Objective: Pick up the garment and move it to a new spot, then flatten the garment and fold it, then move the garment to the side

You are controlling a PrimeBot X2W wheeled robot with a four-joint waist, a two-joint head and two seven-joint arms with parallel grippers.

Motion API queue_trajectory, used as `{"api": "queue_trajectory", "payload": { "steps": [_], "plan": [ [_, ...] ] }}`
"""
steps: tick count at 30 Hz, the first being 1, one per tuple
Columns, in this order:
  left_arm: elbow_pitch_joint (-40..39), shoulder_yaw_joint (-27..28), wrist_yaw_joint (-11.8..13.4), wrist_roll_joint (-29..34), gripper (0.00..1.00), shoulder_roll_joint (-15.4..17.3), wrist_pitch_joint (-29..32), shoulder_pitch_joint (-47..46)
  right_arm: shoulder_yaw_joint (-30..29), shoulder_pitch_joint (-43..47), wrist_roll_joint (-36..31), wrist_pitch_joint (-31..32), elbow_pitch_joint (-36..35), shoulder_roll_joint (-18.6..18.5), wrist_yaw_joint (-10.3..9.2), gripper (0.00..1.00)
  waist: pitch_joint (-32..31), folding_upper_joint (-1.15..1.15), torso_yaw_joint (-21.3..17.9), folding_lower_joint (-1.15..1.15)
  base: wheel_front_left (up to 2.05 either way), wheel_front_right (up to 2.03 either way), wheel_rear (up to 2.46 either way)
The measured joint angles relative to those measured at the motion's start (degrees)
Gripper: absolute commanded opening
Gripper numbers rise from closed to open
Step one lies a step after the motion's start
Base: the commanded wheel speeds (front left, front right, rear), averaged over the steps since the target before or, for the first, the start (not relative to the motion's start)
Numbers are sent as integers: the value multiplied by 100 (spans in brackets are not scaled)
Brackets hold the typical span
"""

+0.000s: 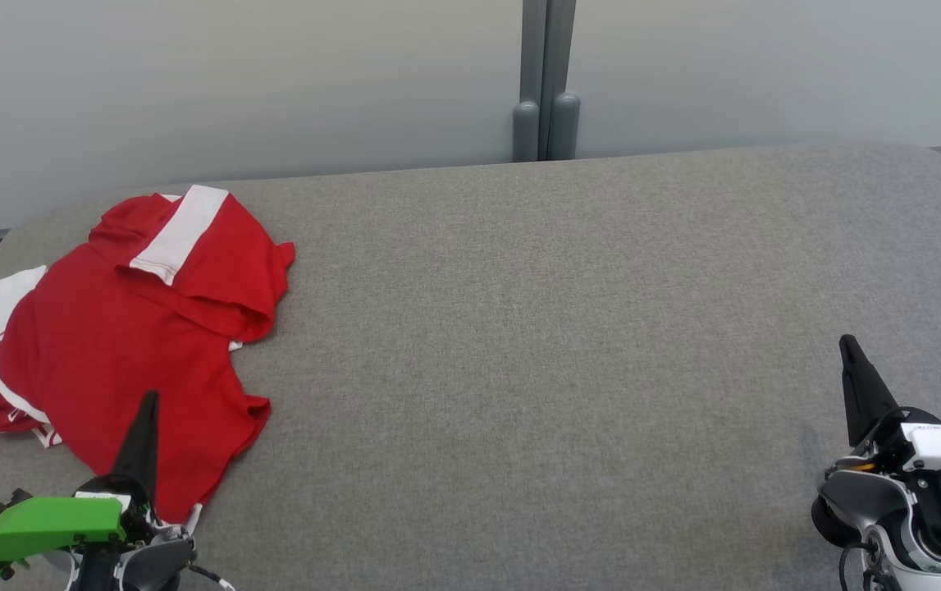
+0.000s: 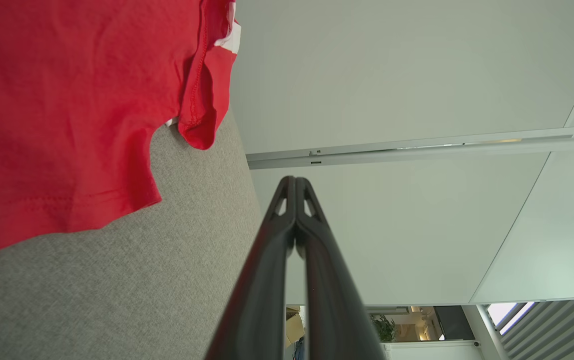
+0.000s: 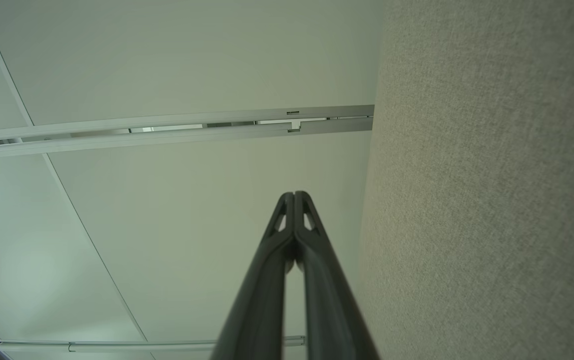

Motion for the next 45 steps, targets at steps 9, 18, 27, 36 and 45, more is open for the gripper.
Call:
{"api": "queue_trajectory", "payload": {
  "steps": [9,18,27,36,45],
  "plan": [
    [0,0,0,0,0,0,0,0,0,0,0,0,0,0,0,0,0,0,0,0,0,0,0],
    [0,0,0,0,0,0,0,0,0,0,0,0,0,0,0,0,0,0,0,0,0,0,0],
    [0,0,0,0,0,0,0,0,0,0,0,0,0,0,0,0,0,0,0,0,0,0,0],
    [270,-1,8,2,100,-85,0,213,30,232,0,-1,276,103,-32,100,0,0,0,0,0,0,0],
    [234,-131,10,53,100,-122,-108,289,122,313,-162,-119,230,137,-31,100,2,1,-3,0,0,0,0]
  ]
}}
